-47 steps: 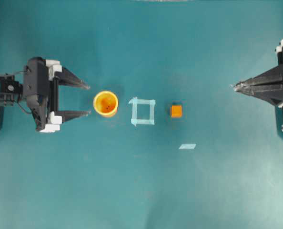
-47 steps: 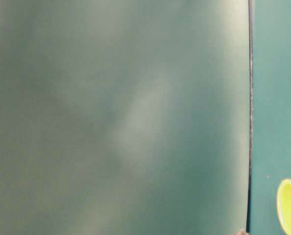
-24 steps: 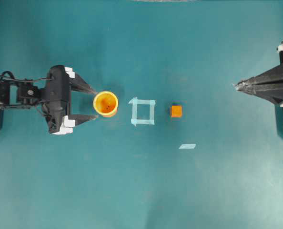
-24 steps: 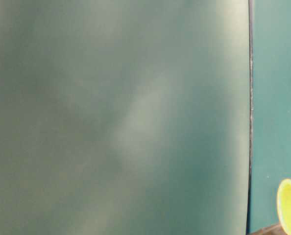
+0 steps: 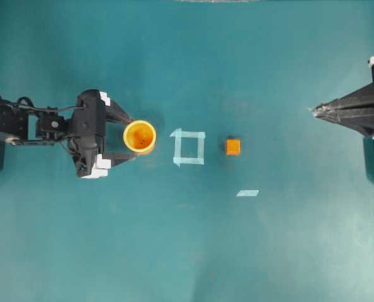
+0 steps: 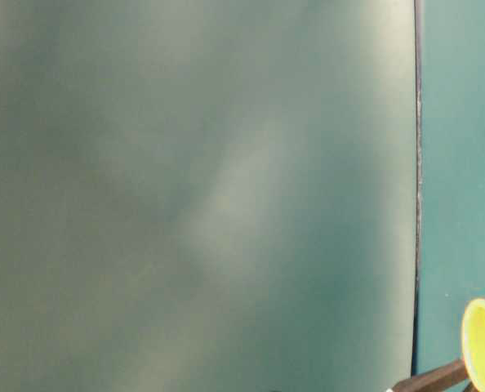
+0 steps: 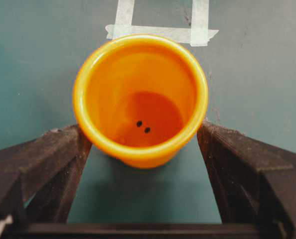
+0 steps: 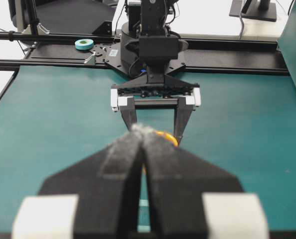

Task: Move the cup forward with left arm.
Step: 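Close the left gripper on the orange cup's sides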

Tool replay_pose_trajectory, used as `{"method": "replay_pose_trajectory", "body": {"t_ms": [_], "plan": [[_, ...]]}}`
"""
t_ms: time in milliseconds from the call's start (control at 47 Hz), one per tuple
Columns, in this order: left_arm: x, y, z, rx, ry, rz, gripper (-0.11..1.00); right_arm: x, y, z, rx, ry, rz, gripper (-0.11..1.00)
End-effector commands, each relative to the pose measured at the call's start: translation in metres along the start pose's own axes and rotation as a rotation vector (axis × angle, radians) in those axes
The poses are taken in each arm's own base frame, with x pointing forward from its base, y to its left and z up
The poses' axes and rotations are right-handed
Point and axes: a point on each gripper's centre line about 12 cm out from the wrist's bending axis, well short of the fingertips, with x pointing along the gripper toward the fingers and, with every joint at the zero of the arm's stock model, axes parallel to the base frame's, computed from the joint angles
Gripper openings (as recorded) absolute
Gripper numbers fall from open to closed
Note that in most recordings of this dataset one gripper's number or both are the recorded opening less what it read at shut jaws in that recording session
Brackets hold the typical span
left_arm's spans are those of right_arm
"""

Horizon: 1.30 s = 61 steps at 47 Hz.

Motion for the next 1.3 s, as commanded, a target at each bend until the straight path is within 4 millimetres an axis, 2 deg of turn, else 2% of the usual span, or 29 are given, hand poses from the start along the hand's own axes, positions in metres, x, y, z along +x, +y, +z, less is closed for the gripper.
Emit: {"method": "replay_pose_trajectory", "body": {"t_ms": [0, 234, 468, 681, 1064, 1276], "plan": [[0.005, 0.0, 0.012, 0.004, -0.046, 0.001, 0.81, 0.001, -0.001, 0.014, -0.002, -0.034, -0.002, 0.0], [0.016, 0.0, 0.013, 0.007, -0.043, -0.001, 0.81, -0.001, -0.001, 0.014, -0.002, -0.021, -0.002, 0.0], [0.017, 0.0, 0.013, 0.007, -0.042, -0.001, 0.79, -0.002, -0.001, 0.014, -0.002, -0.011, -0.002, 0.0], [0.017, 0.0, 0.014, 0.023, -0.045, -0.001, 0.65, -0.002, -0.001, 0.013, -0.003, -0.003, -0.002, 0.0], [0.019, -0.001, 0.02, 0.026, -0.06, -0.005, 0.65, -0.002, -0.001, 0.013, -0.006, 0.0, -0.001, 0.0], [0.019, -0.012, 0.021, 0.039, -0.071, -0.033, 0.65, -0.002, 0.0, 0.012, -0.008, 0.009, -0.001, 0.0]]}}
